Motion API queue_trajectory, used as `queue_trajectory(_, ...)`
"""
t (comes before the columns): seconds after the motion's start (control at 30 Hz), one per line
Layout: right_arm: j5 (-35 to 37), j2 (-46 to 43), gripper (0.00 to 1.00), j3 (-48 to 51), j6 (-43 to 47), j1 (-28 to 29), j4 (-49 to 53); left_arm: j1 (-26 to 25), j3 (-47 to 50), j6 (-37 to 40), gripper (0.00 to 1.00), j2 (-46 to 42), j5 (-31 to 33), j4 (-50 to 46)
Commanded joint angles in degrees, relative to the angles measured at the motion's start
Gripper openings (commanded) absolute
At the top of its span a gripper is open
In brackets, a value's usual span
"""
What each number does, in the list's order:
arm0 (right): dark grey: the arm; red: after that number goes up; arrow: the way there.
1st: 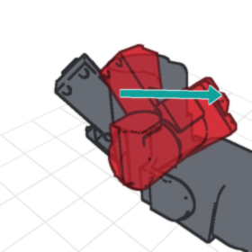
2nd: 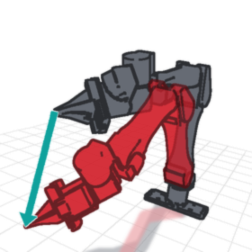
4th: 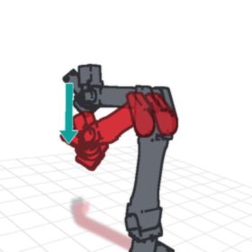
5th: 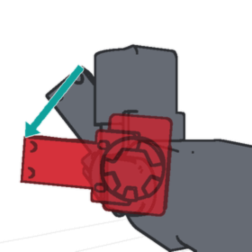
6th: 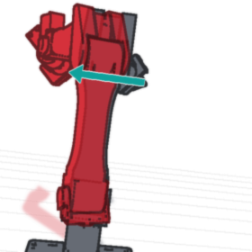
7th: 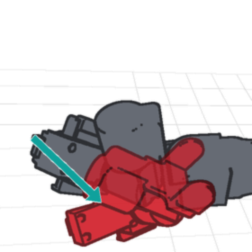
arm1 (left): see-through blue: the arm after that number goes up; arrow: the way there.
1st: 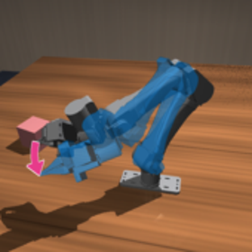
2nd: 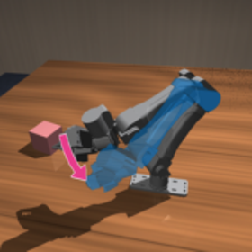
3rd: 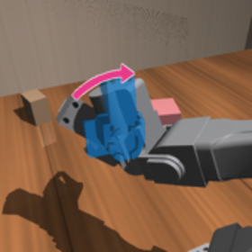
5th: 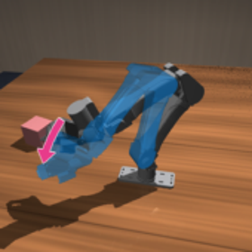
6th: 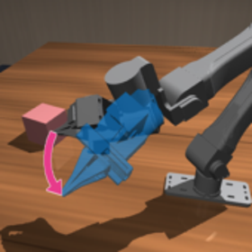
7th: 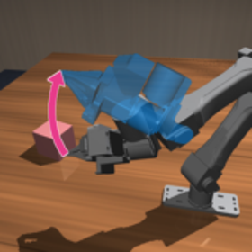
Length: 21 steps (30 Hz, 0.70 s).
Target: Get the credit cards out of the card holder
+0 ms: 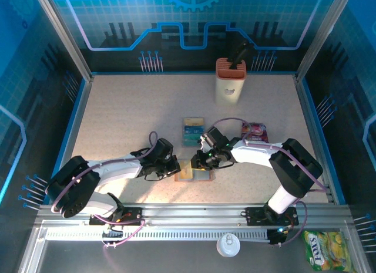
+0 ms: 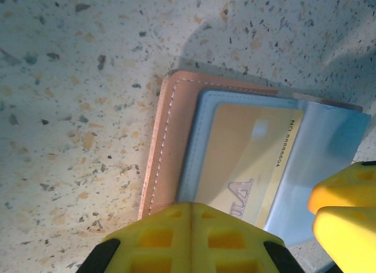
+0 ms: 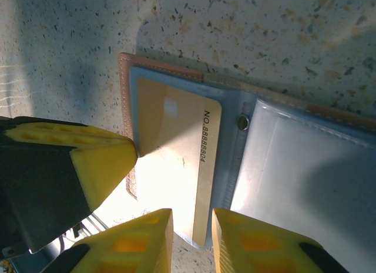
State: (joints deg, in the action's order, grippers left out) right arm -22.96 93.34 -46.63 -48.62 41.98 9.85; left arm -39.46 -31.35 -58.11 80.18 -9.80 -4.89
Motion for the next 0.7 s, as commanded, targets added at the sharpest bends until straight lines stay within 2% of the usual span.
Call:
queue_trajectory(0.0,-0.8,0.5,0.26,-1.9,0.3,0.6,0.6,0.3,0.2,0.9,0.01,-0.9,1.0,-1.5)
queue_trajectory(0.67,-4.0,2.9,0.28,-1.3,-1.4,1.2,-3.9,0.3,1.1,0.7,0.01,1.3,0.6,-2.1)
